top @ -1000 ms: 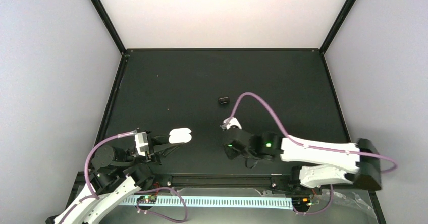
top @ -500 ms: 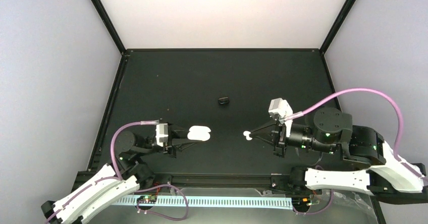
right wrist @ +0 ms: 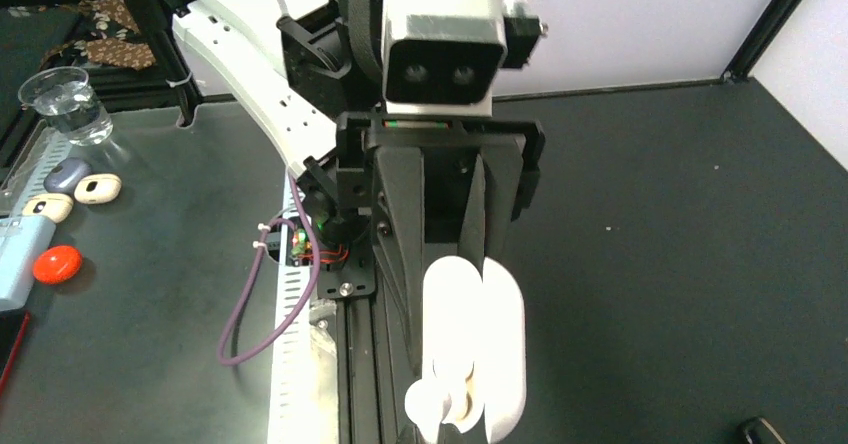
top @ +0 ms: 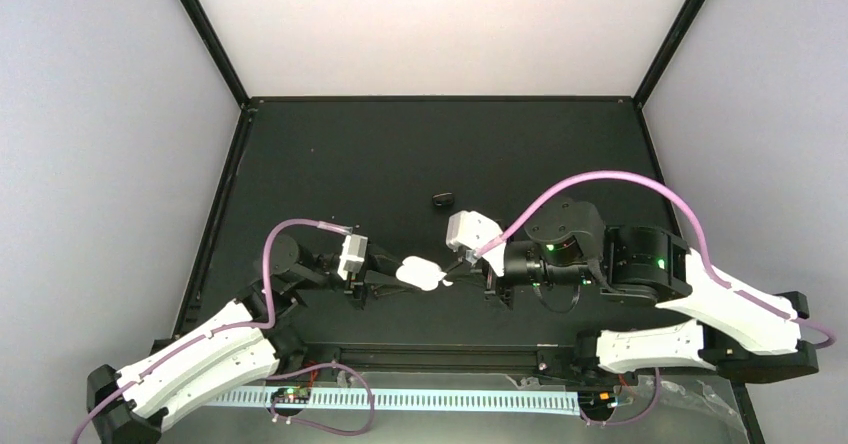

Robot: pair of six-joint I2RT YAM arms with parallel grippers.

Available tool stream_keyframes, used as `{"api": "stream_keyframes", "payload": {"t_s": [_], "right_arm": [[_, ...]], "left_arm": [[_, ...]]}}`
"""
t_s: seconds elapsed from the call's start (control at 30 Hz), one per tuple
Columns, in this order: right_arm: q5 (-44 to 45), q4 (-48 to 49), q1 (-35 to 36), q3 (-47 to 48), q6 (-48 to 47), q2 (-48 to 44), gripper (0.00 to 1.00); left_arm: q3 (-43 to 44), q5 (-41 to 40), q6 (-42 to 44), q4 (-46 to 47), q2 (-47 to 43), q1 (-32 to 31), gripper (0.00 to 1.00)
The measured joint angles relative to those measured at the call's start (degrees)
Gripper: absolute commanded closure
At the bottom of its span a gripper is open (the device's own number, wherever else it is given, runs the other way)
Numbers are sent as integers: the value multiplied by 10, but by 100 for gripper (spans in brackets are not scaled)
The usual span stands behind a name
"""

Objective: Insert the wireless bluetooth earbuds into the charging case
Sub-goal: Place the earbud in the charging case.

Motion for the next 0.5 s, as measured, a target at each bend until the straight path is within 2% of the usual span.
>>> {"api": "stream_keyframes", "payload": {"t_s": [0.5], "right_arm": [[2, 5, 18, 37, -23, 70, 99]], "left_arm": [[7, 24, -4, 0, 15, 0, 98]]}}
